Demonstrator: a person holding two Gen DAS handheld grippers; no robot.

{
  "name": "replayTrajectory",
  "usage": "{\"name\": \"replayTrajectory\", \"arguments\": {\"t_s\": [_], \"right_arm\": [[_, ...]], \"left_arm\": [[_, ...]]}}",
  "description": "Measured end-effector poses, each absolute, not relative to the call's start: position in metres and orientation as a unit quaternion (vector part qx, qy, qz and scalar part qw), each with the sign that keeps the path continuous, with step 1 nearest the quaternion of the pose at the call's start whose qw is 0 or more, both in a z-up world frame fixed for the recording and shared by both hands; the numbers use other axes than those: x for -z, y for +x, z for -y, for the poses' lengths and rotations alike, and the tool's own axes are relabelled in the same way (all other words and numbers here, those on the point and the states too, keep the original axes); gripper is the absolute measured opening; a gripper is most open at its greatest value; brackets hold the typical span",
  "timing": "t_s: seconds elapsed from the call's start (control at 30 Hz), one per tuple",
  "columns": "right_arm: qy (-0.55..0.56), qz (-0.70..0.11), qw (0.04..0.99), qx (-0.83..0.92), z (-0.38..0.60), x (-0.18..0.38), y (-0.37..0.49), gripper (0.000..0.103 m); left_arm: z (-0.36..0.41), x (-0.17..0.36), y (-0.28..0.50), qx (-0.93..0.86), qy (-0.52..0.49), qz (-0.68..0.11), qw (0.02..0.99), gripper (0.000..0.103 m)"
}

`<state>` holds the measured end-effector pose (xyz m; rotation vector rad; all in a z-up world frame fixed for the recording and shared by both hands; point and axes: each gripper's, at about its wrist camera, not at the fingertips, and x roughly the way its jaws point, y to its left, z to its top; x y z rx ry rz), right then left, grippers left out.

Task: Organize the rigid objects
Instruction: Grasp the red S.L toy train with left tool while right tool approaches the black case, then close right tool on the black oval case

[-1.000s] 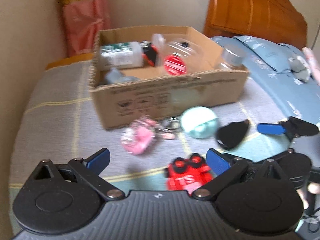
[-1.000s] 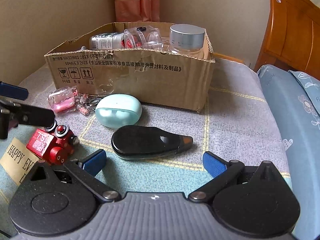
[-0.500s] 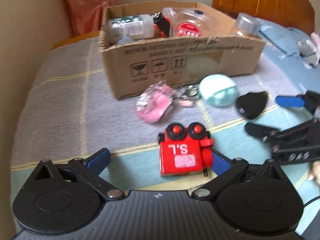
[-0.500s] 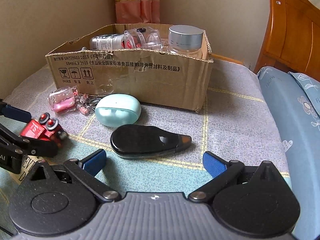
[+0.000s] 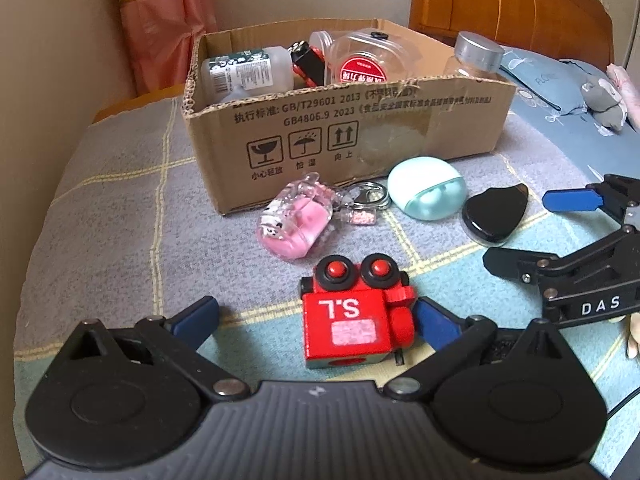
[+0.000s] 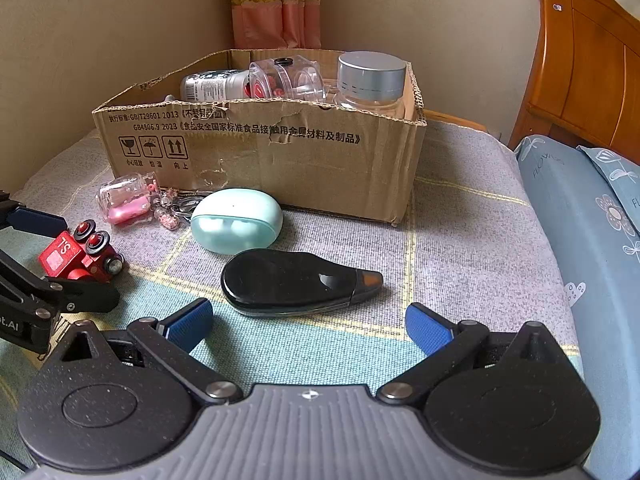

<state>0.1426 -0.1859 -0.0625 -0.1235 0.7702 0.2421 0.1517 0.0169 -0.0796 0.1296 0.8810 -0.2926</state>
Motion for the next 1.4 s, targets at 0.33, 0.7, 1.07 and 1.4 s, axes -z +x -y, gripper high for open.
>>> {"name": "replayTrajectory", "arguments": {"t_s": [0.33,0.7,1.07,1.4], "right_arm": [[-0.065,-0.372,0.917,-0.13,0.185,0.062,0.146,0.103],[-0.07,-0.37,0.915,-0.142,0.183,0.062,0.156,0.103],[-0.077,-0.37,0.913,-0.152,0.184,0.057,0.153,0.093],[-0.089,-0.37,0.909,-0.17,0.186,0.043,0.141,0.093]], "left_arm": [[-0.009,0.077,0.151,0.153,0.063,-0.419,0.893,0.087],[-0.007,0.071,0.14,0.152,0.057,-0.414,0.896,0.066],[-0.008,0.069,0.144,0.167,0.061,-0.415,0.892,0.055],[-0.01,0.053,0.139,0.207,0.069,-0.42,0.881,0.055]]}}
